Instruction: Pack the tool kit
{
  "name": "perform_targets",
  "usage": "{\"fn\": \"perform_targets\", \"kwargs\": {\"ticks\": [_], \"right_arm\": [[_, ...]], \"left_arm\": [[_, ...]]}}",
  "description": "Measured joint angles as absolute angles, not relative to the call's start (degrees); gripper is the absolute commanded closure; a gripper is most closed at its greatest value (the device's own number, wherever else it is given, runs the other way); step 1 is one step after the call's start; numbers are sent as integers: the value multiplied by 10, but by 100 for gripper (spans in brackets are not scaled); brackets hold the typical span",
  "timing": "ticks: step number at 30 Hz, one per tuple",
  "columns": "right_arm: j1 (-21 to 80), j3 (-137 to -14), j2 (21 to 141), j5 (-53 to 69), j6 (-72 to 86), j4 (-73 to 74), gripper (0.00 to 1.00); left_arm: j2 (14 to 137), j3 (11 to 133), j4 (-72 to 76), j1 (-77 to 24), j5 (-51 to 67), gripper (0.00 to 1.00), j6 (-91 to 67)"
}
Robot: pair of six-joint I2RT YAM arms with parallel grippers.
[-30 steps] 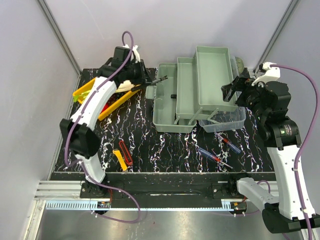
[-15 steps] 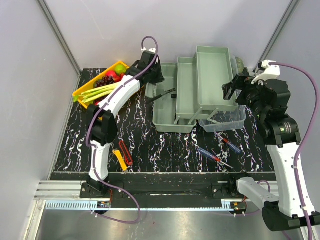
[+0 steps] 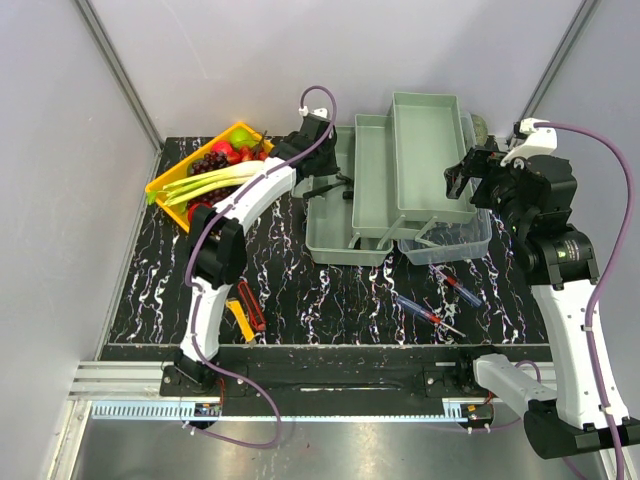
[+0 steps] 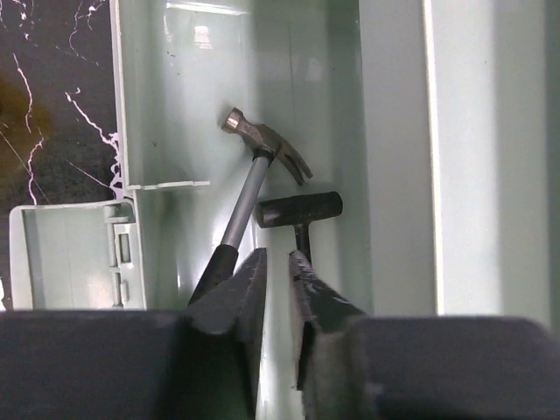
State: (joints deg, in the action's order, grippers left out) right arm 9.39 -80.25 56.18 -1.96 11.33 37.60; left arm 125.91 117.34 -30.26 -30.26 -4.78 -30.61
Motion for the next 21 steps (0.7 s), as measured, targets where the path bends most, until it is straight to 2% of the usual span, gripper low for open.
{"fn": "perform_targets", "kwargs": {"ticks": [4,8,10,14,21], "right_arm": [[94,-802,562,-22,113,376,1],[94,-802,563,-24,113,376,1],[94,-802,564,-24,112,376,1],[94,-802,565,-25,112,376,0],[94,-802,565,-25,112,376,1]], "left_arm": [[1257,1173,-308,-302,-55,35,-279],[1229,1147,-324,-301,-69,20,-252],[1200,1125,-338,-299,-74,17,-240],[1143,1088,-358,-288,-56,17,-228],[1108,1046,-375,-247,53,28,-227]]}}
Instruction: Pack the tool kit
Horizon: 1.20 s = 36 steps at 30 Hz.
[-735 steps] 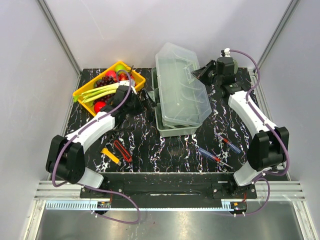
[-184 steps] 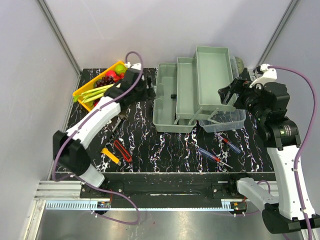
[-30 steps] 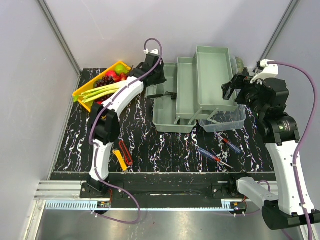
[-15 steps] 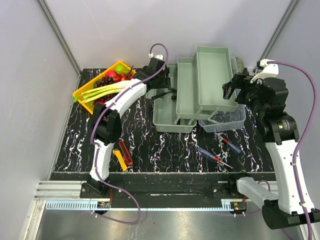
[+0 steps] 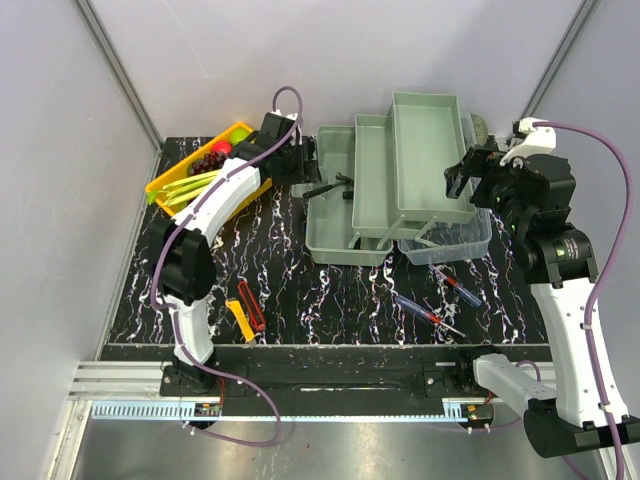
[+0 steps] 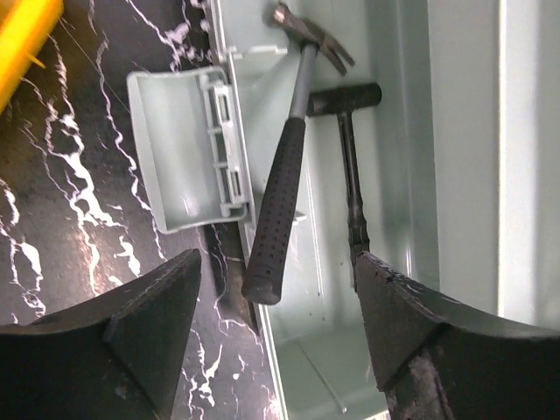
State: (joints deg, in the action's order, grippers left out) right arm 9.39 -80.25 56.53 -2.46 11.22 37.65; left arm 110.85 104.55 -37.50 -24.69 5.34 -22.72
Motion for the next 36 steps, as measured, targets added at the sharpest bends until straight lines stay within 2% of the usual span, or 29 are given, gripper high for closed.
{"fn": "perform_targets", "kwargs": {"ticks": [4,9,13,16,27,36], "right_arm": [[94,-802,565,-25,113,376,1],[94,-802,560,-25,114,376,1],[94,-800,553,-25,118,376,1],[94,-797,547,-25,118,377,0],[94,-790,542,-25,125,378,1],[94,-784,542,-25,135,379,1]], "left_arm": [[1110,1036,-392,-241,93,39,-234],[1129,1054,-410,-241,134,41,-254],[1169,1098,-436,-237,137,35,-267],[1176,1098,-455,-236,134,34,-272],[1176,1064,-471,-235,157,58,-268],[1176,1061,-439,-234,163,60,-251]]}}
